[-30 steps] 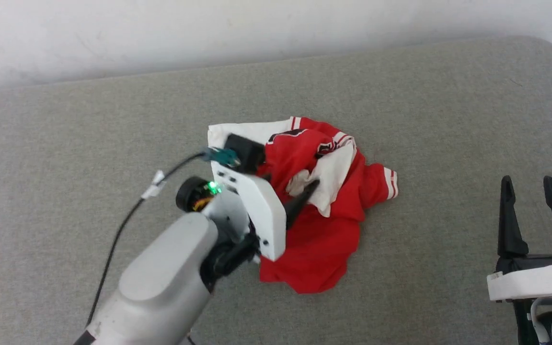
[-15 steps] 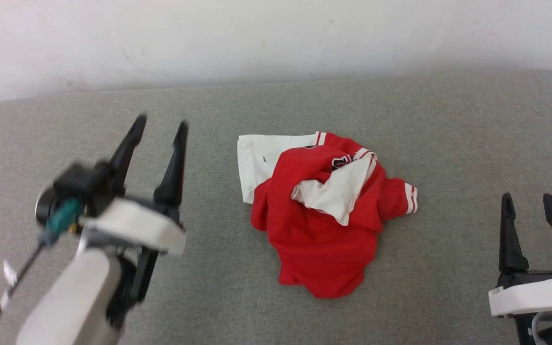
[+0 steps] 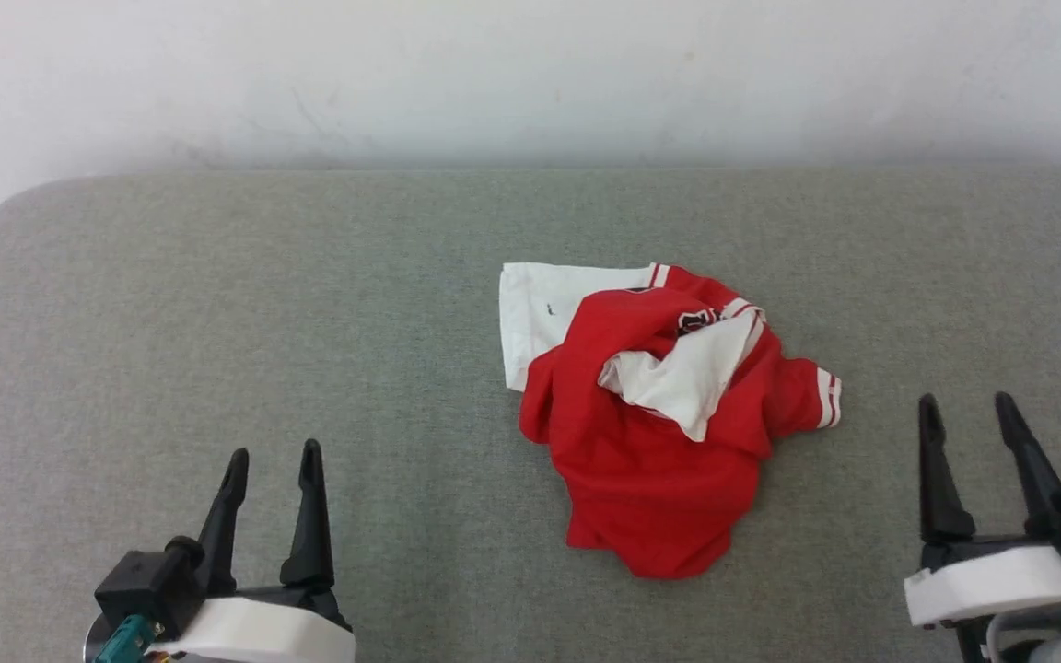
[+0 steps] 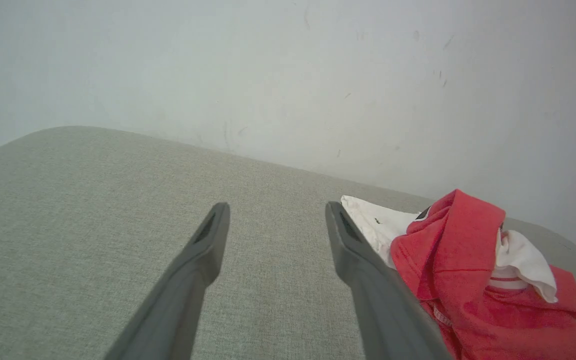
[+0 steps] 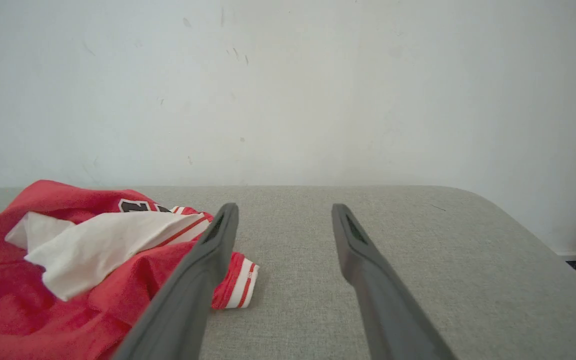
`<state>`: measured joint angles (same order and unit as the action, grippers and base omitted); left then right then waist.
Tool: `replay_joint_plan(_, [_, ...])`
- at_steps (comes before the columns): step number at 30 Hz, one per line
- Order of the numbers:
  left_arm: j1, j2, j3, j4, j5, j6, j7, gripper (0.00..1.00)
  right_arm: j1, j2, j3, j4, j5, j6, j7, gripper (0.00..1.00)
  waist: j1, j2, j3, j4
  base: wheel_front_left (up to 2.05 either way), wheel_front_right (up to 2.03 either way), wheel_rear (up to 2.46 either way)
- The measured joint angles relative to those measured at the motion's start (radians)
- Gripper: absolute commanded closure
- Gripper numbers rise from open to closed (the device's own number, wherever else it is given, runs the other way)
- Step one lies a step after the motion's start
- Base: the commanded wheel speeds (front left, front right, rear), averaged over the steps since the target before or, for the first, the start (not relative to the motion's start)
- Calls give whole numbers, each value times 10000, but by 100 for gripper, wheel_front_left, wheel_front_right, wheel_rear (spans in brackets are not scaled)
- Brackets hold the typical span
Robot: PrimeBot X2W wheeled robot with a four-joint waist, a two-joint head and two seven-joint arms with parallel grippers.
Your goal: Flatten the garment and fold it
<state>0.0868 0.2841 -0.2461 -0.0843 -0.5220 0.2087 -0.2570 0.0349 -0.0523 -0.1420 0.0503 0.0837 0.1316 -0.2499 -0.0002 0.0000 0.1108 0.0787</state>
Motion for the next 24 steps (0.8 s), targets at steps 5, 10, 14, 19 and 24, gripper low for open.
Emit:
replay_joint_plan(5, [-37,-416,418,159,591,-570,0,0,-673,2,796,-173,543,0,1269,0,1,0,-28,206,0,0,0])
replay_joint_plan(10, [-146,-901,589,403,930,-1034,0,0,-1541,-412,1896,-221,1302,2,3659,0,2,0,115,326,0,0,0])
replay_joint_plan(14, [-202,-1273,748,750,1016,-1432,0,0,-1930,-1139,2581,-301,1816,0,5127,0,2,0,269,498,0,0,0])
replay_joint_plan(19, [-382,-1624,945,1127,1191,-1864,0,0,-2181,-1847,3381,-393,2159,0,6146,0,2,0,477,807,0,0,0])
replay_joint_plan(24, [-534,-1887,1078,1440,1377,-2165,0,0,-2514,-2163,4025,-240,2295,0,6579,0,2,0,671,1163,0,0,0])
